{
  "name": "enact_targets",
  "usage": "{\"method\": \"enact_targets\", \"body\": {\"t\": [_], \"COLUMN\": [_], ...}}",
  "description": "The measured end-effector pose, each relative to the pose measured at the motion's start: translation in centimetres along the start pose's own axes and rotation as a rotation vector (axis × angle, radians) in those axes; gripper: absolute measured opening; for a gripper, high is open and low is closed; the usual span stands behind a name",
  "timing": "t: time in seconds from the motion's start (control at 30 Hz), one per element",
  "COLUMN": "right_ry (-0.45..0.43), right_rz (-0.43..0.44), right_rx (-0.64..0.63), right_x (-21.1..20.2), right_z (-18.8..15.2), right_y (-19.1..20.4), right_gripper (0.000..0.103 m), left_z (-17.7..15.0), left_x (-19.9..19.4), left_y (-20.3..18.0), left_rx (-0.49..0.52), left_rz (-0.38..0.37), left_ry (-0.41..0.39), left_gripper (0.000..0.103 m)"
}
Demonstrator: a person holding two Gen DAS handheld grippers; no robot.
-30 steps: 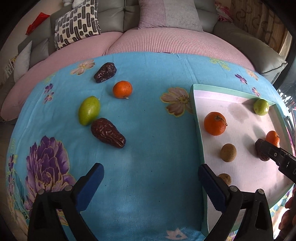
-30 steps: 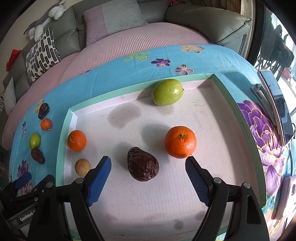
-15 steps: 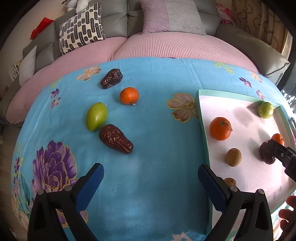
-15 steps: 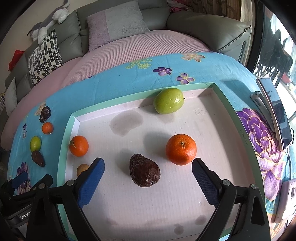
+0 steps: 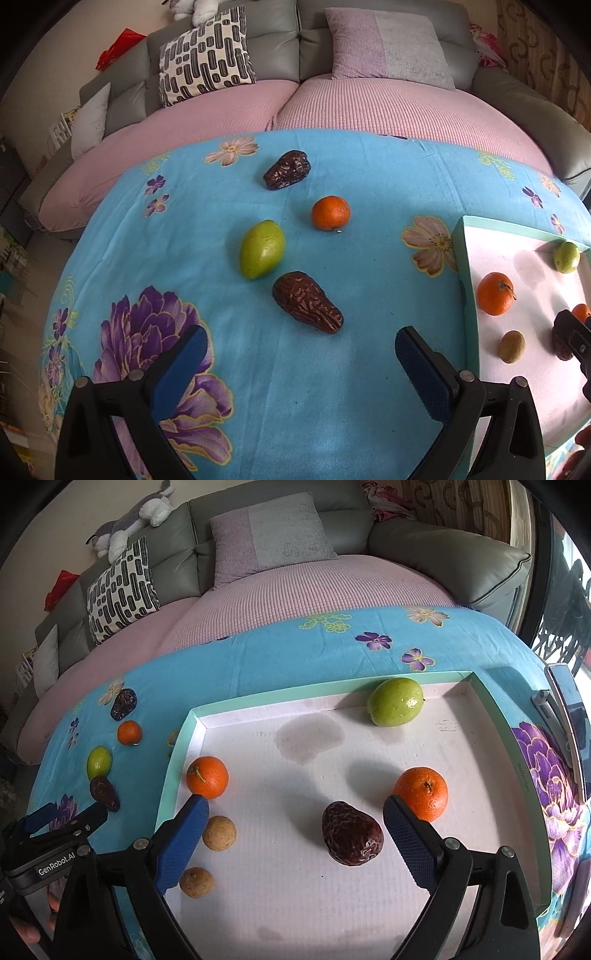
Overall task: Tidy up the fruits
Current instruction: 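Move both open tools back toward the remaining fruits on the bedspread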
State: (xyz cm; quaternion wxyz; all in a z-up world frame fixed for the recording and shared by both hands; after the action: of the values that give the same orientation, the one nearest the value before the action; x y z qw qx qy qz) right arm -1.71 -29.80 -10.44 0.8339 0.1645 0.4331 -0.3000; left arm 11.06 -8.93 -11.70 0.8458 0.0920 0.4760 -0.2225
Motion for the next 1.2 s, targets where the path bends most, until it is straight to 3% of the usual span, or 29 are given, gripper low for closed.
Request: {"method": "enact_targets", "body": {"t": [0.4,0.6,0.87,1.2], "right_ry": [-0.061,-0.113,-0.124,-0.065], "right_rz": [0.155,0.206,0.257,0.291], "right_rx": [-0.138,-0.198,-0.244,-0.317], "right_x": [-1.4,-1.8,-1.5,1.4], "right_z": [0.4,1.0,1.0,0.5], "right_y": [7.8,10.7,14.1,18.2], "right_gripper": [0.096,0.096,0.096,0.096], "left_z": [1.1,1.9,3.4,5.4], "left_x": [-1.1,-1.3,-0.2,2.7], "left_y": [9.9,11.7,11.4,11.7], "left_rx": [-0.195,-0.273,-0.29,-0.287], "left_rz": [0.126,0.064,-0.017,-0.046], "left_ry": [-0.054,-0.083,-0.071,-0.029], "left_gripper": [0.103,0.103,0.103,0.103]}}
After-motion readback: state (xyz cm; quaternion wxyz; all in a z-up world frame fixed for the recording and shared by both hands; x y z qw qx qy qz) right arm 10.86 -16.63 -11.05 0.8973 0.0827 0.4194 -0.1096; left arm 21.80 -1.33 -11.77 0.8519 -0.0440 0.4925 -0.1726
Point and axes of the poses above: each gripper's, at about its wrist camera, not at the fingertips, and x roughly the way its jaws point, y to its left, z to its top, the point moved 10 cm from there along x, roughly the way its jaws point, and after that the axes turned 11 degrees about -z, right-handed, at the moved point
